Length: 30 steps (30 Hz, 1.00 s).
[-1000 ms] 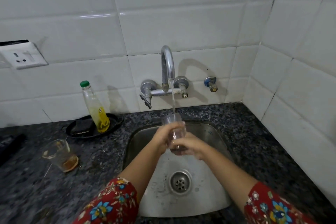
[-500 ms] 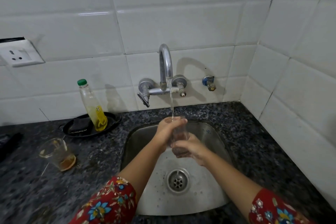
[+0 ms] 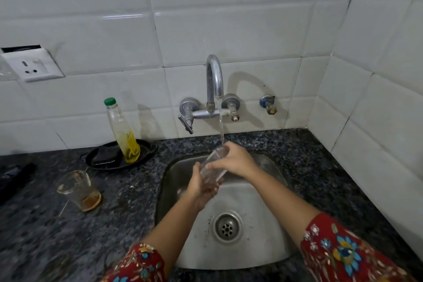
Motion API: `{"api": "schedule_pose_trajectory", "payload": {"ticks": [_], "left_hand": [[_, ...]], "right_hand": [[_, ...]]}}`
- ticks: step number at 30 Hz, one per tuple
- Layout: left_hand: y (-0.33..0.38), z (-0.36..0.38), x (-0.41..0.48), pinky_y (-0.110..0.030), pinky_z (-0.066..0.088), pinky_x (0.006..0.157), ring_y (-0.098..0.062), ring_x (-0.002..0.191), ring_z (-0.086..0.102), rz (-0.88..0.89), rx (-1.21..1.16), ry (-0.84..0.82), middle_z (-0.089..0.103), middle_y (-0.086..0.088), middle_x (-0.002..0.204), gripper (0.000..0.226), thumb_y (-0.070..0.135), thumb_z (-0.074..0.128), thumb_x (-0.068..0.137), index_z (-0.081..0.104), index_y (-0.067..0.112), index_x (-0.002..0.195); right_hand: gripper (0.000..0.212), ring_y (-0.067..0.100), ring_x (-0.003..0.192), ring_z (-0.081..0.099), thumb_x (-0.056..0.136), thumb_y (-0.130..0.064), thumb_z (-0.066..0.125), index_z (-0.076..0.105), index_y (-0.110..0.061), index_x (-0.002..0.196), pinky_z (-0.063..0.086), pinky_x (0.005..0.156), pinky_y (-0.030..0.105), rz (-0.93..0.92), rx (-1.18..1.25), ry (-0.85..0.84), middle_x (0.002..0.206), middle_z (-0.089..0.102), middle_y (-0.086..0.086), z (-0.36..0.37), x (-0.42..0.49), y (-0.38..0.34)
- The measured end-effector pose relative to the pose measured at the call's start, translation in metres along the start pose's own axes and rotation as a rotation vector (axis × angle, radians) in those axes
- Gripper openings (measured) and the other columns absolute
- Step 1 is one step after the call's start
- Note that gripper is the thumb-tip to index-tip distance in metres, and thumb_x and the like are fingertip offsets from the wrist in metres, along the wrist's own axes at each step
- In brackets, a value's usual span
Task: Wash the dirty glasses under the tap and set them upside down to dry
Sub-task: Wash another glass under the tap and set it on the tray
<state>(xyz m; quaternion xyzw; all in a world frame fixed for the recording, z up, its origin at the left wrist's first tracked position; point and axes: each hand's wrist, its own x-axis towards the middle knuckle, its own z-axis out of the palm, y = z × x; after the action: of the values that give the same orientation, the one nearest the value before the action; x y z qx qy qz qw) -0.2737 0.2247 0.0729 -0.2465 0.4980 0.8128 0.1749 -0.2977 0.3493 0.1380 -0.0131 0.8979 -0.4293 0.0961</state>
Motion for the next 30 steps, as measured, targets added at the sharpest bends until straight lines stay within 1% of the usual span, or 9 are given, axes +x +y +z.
{"api": "schedule_pose_trajectory", "payload": {"ticks": [4,8,11,14,16,20,22,26,30], "left_hand": [[0.003,0.003,0.003,-0.019,0.047,0.042,-0.019,0.060,0.061,-0.114,-0.234,-0.020,0.070,-0.021,0.082,0.066,0.060,0.031,0.098,0.060,0.000,0.108],[0.018,0.007,0.004,-0.031,0.053,0.073,-0.026,0.082,0.064,-0.053,-0.399,-0.008,0.064,-0.018,0.096,0.046,0.044,0.051,0.096,0.062,0.000,0.099],[0.020,0.008,0.006,-0.041,0.052,0.080,-0.030,0.077,0.067,0.028,-0.274,-0.060,0.067,-0.018,0.093,0.039,0.034,0.072,0.081,0.067,-0.002,0.095],[0.011,0.017,0.003,-0.038,0.055,0.076,-0.027,0.076,0.068,0.178,-0.008,0.023,0.072,-0.015,0.093,0.062,0.020,0.088,0.057,0.065,-0.002,0.111],[0.006,0.024,-0.001,-0.040,0.054,0.084,-0.026,0.085,0.069,0.254,0.161,0.029,0.073,-0.015,0.101,0.060,0.013,0.086,0.063,0.062,0.000,0.117],[0.020,0.025,-0.006,-0.045,0.048,0.098,-0.025,0.098,0.066,0.171,0.181,-0.334,0.070,-0.009,0.102,0.040,0.026,0.080,0.068,0.071,0.008,0.102],[0.024,0.024,-0.004,-0.046,0.049,0.097,-0.027,0.100,0.066,0.204,0.261,-0.328,0.071,-0.010,0.102,0.035,0.031,0.079,0.069,0.074,0.011,0.098],[0.020,0.034,-0.009,-0.032,0.056,0.077,-0.021,0.085,0.067,0.314,0.386,-0.068,0.071,-0.006,0.088,0.029,0.020,0.078,0.078,0.070,0.005,0.101],[0.032,0.022,-0.009,-0.040,0.050,0.082,-0.026,0.088,0.065,0.054,0.065,-0.168,0.071,-0.009,0.095,0.041,0.039,0.049,0.094,0.067,0.005,0.107]], "right_hand": [[0.064,0.018,0.091,0.063,0.054,-0.062,0.076,0.063,-0.019,0.100,0.053,0.077,0.032,-0.067,-0.300,0.069,0.099,0.067,-0.003,-0.001,0.007,-0.032],[0.065,0.018,0.073,0.068,0.057,-0.061,0.079,0.056,-0.020,0.102,0.058,0.065,0.034,-0.037,-0.113,0.058,0.096,0.067,-0.004,-0.001,0.001,-0.013],[0.061,0.014,0.064,0.067,0.056,-0.047,0.084,0.048,-0.025,0.100,0.055,0.054,0.030,-0.007,0.067,-0.030,0.095,0.065,-0.002,0.004,-0.015,0.024],[0.052,0.009,0.073,0.066,0.054,-0.042,0.080,0.052,-0.027,0.097,0.053,0.059,0.026,0.009,-0.043,-0.054,0.091,0.067,-0.007,0.019,-0.031,0.051],[0.043,0.012,0.065,0.069,0.057,-0.031,0.079,0.057,-0.025,0.094,0.054,0.058,0.027,0.045,0.055,-0.065,0.080,0.070,-0.003,0.026,-0.038,0.060],[0.028,0.021,0.069,0.068,0.071,-0.020,0.071,0.065,-0.013,0.098,0.052,0.066,0.029,0.165,0.723,-0.454,0.083,0.070,0.006,0.014,-0.050,0.062],[0.032,0.022,0.075,0.069,0.075,-0.021,0.072,0.063,-0.014,0.105,0.052,0.068,0.030,0.173,0.766,-0.472,0.090,0.071,0.007,0.012,-0.049,0.062],[0.056,0.021,0.085,0.070,0.068,-0.021,0.080,0.055,-0.020,0.118,0.057,0.072,0.034,0.159,0.575,-0.296,0.101,0.070,0.006,0.020,-0.037,0.059],[0.041,0.021,0.078,0.068,0.069,-0.012,0.075,0.059,-0.013,0.106,0.056,0.066,0.029,0.143,0.745,-0.512,0.090,0.068,0.004,0.014,-0.041,0.061]]}}
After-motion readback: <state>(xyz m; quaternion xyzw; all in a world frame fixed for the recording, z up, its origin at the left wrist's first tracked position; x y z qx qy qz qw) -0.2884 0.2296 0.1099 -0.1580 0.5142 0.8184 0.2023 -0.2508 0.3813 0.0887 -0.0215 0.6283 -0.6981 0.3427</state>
